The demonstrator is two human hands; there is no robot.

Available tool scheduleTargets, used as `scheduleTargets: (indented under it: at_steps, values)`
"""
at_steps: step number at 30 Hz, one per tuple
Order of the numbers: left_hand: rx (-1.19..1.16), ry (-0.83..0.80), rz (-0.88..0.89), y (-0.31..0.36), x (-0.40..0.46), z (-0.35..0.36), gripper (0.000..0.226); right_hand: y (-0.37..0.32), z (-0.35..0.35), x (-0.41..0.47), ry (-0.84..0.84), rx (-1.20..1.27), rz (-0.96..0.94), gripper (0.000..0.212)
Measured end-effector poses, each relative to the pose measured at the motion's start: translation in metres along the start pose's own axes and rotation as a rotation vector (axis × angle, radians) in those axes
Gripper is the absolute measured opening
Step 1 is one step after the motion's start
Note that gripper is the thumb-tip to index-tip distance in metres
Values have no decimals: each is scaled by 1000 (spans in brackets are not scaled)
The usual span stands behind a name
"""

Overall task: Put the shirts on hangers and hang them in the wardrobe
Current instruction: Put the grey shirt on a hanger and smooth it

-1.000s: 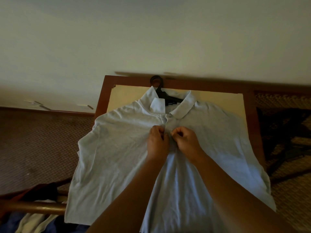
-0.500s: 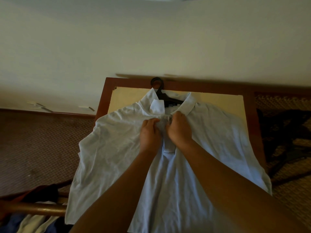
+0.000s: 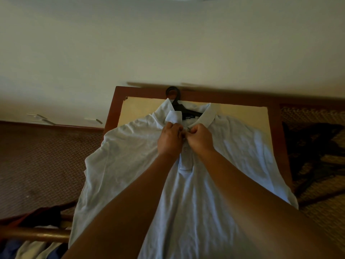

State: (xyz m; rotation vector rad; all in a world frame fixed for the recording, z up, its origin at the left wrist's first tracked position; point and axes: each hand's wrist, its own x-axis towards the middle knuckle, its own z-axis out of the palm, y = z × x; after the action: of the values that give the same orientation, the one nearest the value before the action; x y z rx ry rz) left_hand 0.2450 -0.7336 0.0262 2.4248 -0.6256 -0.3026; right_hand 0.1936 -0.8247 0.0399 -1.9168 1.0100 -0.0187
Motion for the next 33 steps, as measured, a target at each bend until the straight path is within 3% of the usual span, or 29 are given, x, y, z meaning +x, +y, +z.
scheduleTargets:
  at_steps: [7, 11, 13, 15, 20, 33]
  values:
    - [-140, -14, -142, 4, 0, -6, 14, -5, -2, 3, -62, -201, 2, 26]
    - [-250, 5, -269, 15, -10, -9, 14, -4, -10, -2, -42, 319, 285, 23]
    - [-341, 9, -320, 22, -15, -12, 13, -4, -10, -6, -34, 472, 336, 22]
    - [-425, 8, -357, 29, -18, -14, 14, -4, -9, -9, -26, 503, 323, 22]
    - [-569, 3, -427, 32, -18, -16, 16, -2, -5, -13, 6, 323, 199, 17]
    - [-640, -80, -526, 35, -10, -22, 25, 4, 0, -21, 71, 306, 79, 22]
